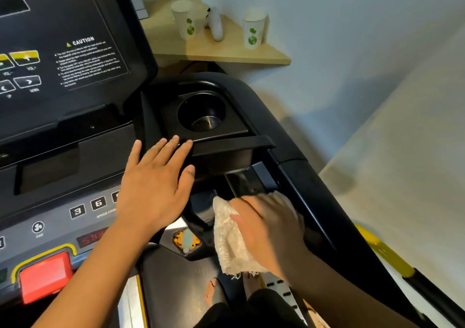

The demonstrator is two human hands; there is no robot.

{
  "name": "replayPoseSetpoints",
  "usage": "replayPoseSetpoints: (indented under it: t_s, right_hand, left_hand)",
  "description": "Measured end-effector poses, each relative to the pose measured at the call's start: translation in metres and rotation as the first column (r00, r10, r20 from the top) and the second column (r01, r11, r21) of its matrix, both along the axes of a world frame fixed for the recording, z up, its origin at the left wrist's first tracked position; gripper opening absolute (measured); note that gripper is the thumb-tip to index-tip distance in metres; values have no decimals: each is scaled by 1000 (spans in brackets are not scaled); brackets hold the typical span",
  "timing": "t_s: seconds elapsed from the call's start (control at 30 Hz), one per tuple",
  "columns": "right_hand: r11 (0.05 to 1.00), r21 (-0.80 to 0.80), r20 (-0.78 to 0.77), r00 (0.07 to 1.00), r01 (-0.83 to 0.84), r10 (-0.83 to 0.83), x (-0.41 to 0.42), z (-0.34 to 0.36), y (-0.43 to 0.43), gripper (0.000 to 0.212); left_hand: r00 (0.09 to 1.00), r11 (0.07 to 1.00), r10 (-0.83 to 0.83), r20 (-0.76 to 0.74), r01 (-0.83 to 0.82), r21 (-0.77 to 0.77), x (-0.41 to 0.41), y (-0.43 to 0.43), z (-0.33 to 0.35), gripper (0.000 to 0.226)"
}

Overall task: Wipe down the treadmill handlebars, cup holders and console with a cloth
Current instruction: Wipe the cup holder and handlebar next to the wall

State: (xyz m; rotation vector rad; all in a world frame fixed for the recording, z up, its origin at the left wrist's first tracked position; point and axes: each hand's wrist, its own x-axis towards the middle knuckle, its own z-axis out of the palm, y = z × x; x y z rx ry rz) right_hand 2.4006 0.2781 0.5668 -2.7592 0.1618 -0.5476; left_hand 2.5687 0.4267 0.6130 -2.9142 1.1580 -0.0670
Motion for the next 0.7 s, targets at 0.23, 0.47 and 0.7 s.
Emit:
replayPoseSetpoints:
  t_s: [0.23,0.47,0.7]
  right_hand:
    - [955,-229,95,981,186,-168,78,38,-68,36]
    - [981,-126,-339,922,150,-185,104,24,-87,52]
    - [956,155,-497,856,249,-143,147,33,-121,58]
  left_hand:
    - [1000,1000,-1,-2,1,-27,1,-1,1,54]
    - [999,999,-25,23,26,-36,9,-13,13,55]
    - [938,896,-328,-114,348,277,32,-87,36,39]
